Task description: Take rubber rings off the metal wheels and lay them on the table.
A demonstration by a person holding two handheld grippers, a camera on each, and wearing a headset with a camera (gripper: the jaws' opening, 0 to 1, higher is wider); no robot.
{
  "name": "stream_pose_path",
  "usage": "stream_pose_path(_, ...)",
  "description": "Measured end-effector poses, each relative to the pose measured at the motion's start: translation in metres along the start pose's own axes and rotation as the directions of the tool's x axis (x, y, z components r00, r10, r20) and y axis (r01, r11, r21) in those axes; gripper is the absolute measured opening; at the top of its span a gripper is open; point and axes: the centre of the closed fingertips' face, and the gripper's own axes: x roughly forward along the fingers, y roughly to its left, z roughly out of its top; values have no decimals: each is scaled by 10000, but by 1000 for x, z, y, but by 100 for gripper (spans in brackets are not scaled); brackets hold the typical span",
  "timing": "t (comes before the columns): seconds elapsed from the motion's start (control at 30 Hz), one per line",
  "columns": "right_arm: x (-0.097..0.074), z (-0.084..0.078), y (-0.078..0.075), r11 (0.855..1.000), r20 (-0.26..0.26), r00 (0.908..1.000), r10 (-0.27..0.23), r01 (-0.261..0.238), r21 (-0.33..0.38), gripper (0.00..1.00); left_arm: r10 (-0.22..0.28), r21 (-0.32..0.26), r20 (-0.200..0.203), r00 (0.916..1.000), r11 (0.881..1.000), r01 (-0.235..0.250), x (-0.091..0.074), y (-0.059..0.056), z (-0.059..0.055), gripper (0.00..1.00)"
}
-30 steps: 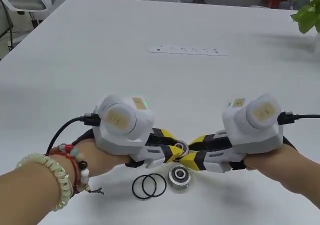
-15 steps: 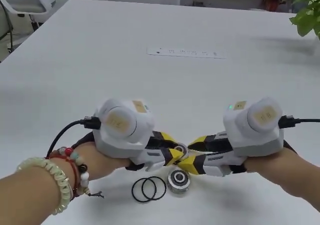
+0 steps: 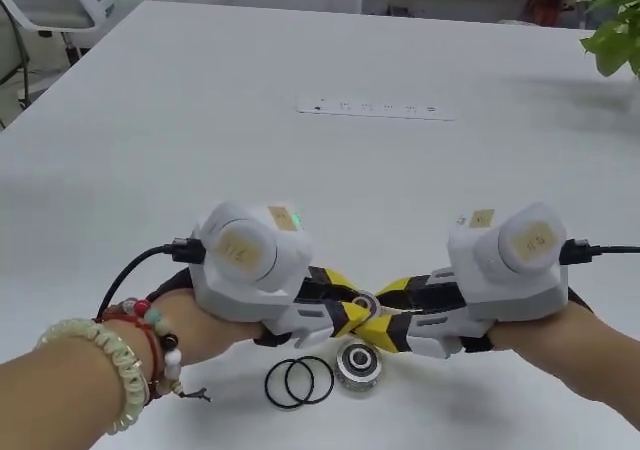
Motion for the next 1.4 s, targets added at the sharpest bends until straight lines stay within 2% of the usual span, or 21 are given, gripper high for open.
stream_pose_path(0.7, -7, -6, -1, 9996, -352, 9992, 204, -211, -177, 18, -94, 20, 17, 10000, 10000, 94, 1, -2, 0, 14)
stream_pose_path(0.77, -8, -7, -1, 9996, -405, 9989, 228, -234, -133, 16, -90, 9, 16, 10000, 10000, 90, 1, -2, 0, 14)
stream_pose_path(0.9, -12, -11, -5, 9996, -502, 9987, 100, -114, -274, 3, -67, -45, 8, 10000, 10000, 67, 1, -2, 0, 14)
stream_pose_path(1.07, -11, -11, -5, 9998, -574, 9983, 56, -67, -184, 2, -47, -50, -2, 10000, 10000, 47, 1, -2, 0, 14)
stream_pose_path(1.17, -10, -11, -7, 10000, -657, 9978, -25, 30, 64, 0, -48, -39, 1, 10000, 10000, 48, 1, -2, 0, 14)
stream_pose_path(1.3, -11, -12, -9, 9963, -764, 9970, -136, 199, 831, 0, -33, 25, -16, 10000, 10000, 33, 1, -1, -1, 13)
stream_pose_path(1.4, -14, -10, -15, 9779, -584, 9980, -257, 373, 2059, 0, -37, 74, -45, 10000, 10000, 38, 0, -1, -1, 13)
